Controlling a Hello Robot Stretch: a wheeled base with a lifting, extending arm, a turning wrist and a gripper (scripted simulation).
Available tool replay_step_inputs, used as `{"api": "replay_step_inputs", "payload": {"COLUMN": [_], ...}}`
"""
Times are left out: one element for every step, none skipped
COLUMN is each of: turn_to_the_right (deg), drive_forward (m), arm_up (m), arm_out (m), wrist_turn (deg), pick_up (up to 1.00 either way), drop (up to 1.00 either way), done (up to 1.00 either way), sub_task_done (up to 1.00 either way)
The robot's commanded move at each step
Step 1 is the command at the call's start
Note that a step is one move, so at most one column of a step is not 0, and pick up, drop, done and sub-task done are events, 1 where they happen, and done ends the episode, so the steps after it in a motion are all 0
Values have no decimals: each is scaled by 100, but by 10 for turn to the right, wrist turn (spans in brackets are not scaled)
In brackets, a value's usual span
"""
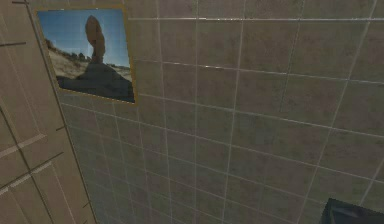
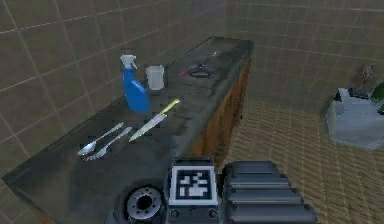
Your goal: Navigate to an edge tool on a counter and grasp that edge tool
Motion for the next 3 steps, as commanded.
{"api": "replay_step_inputs", "payload": {"turn_to_the_right": [0,0,0], "drive_forward": [0,0,0], "arm_up": [0,0,0], "arm_out": [32,0,0], "wrist_turn": [0,450,450], "pick_up": [0,0,0], "drop": [0,0,0], "done": [0,0,0], "sub_task_done": [0,0,0]}}
